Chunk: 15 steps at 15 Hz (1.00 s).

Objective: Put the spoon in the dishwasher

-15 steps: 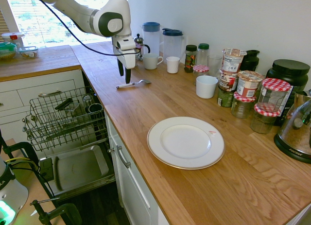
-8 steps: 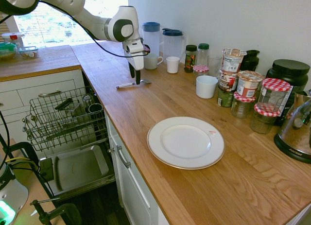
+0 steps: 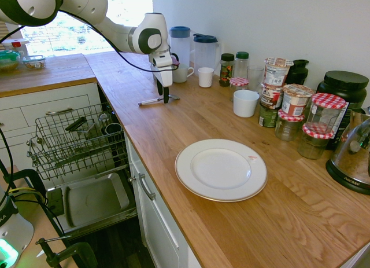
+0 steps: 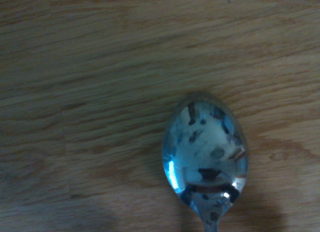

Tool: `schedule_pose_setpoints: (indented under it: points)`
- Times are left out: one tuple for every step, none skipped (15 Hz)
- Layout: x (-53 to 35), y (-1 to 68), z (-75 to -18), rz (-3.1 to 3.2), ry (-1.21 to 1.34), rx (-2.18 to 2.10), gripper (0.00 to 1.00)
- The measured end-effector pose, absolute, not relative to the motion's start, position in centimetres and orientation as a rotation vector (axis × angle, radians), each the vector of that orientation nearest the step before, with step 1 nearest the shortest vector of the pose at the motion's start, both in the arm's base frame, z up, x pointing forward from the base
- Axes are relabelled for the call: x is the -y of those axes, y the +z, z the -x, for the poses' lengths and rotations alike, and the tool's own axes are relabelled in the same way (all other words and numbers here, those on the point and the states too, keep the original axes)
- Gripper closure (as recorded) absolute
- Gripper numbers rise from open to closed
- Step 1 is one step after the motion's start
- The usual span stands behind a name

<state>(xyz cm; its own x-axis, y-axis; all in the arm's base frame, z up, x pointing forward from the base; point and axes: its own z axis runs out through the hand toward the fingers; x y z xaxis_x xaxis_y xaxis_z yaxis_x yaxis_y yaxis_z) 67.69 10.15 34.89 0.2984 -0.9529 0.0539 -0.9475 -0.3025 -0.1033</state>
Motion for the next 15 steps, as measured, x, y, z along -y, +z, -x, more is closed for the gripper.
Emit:
schedule_pose_setpoints:
  points:
    - [-10.17,34.65,-67.73,2.491,-0.158,-1.825,1.00]
    - [-10.16,34.37,-67.76,2.492,-0.153,-1.827,1.00]
    - [-10.17,34.07,-67.81,2.493,-0.149,-1.830,1.00]
    - [-10.17,33.87,-67.86,2.493,-0.147,-1.833,1.00]
    - [-10.13,33.84,-67.89,2.491,-0.147,-1.837,1.00]
    - [-10.06,33.84,-67.92,2.488,-0.148,-1.840,1.00]
    - [-9.96,33.83,-67.94,2.486,-0.149,-1.844,1.00]
    - [-9.89,33.80,-67.95,2.484,-0.149,-1.847,1.00]
    - [-9.88,33.80,-67.97,2.483,-0.149,-1.848,1.00]
    - [-9.89,33.79,-67.97,2.482,-0.149,-1.849,1.00]
    - [-9.92,33.79,-67.97,2.481,-0.149,-1.850,1.00]
    - [-9.91,33.79,-67.97,2.481,-0.149,-1.851,1.00]
    - [-9.88,33.78,-67.98,2.480,-0.150,-1.853,1.00]
    - [-9.85,33.78,-67.99,2.478,-0.150,-1.854,1.00]
    - [-9.84,33.78,-67.99,2.476,-0.151,-1.856,1.00]
